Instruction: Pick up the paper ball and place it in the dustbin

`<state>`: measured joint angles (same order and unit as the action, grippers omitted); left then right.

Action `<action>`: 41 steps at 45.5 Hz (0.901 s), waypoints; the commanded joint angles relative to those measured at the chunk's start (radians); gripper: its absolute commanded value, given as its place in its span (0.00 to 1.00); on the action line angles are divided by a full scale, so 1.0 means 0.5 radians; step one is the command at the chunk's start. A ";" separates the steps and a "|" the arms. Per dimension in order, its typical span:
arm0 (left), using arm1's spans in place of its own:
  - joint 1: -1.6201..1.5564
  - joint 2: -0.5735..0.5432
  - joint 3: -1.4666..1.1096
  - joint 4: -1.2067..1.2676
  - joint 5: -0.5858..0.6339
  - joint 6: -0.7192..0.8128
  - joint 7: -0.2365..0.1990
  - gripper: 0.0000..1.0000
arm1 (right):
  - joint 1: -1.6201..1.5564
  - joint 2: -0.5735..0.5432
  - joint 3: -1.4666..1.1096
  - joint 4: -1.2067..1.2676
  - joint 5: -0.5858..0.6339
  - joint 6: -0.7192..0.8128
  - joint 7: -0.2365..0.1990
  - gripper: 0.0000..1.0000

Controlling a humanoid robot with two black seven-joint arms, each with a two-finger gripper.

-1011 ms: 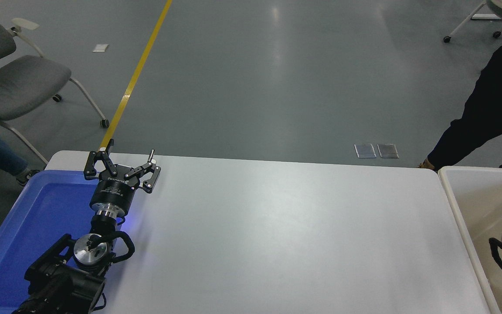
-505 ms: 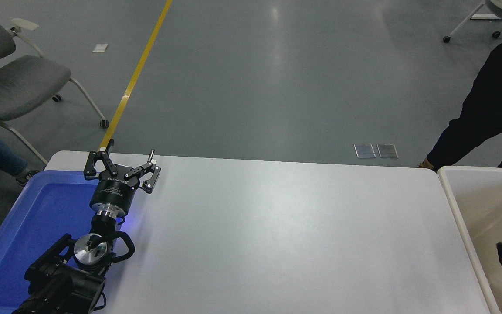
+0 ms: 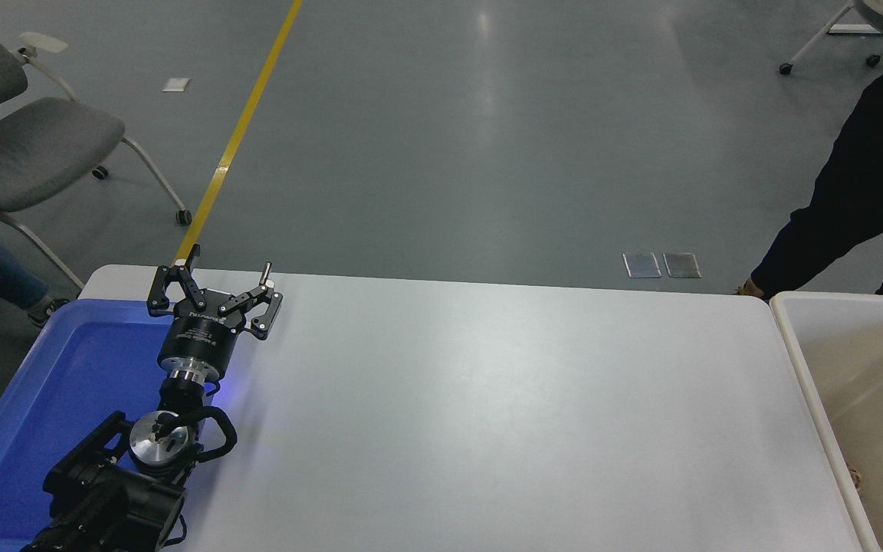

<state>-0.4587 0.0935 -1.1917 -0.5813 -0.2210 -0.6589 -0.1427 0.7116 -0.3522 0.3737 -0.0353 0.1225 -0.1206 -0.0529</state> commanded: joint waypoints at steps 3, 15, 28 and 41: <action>0.000 0.000 0.000 0.000 0.000 0.002 0.000 0.99 | 0.132 -0.201 0.013 0.579 0.001 0.014 0.008 1.00; 0.000 0.000 0.000 0.000 0.000 0.002 0.000 0.99 | 0.145 -0.323 0.375 1.172 0.001 0.072 0.014 1.00; 0.000 0.000 0.000 0.000 0.000 0.002 0.000 0.99 | 0.083 -0.130 0.943 1.267 0.007 0.520 0.014 1.00; 0.000 0.000 0.000 0.000 0.000 0.002 0.000 0.99 | -0.049 0.167 1.115 1.264 0.071 0.772 0.014 1.00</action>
<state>-0.4586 0.0936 -1.1920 -0.5814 -0.2209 -0.6579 -0.1427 0.7330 -0.3754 0.8336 0.5780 0.1384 0.1583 -0.0462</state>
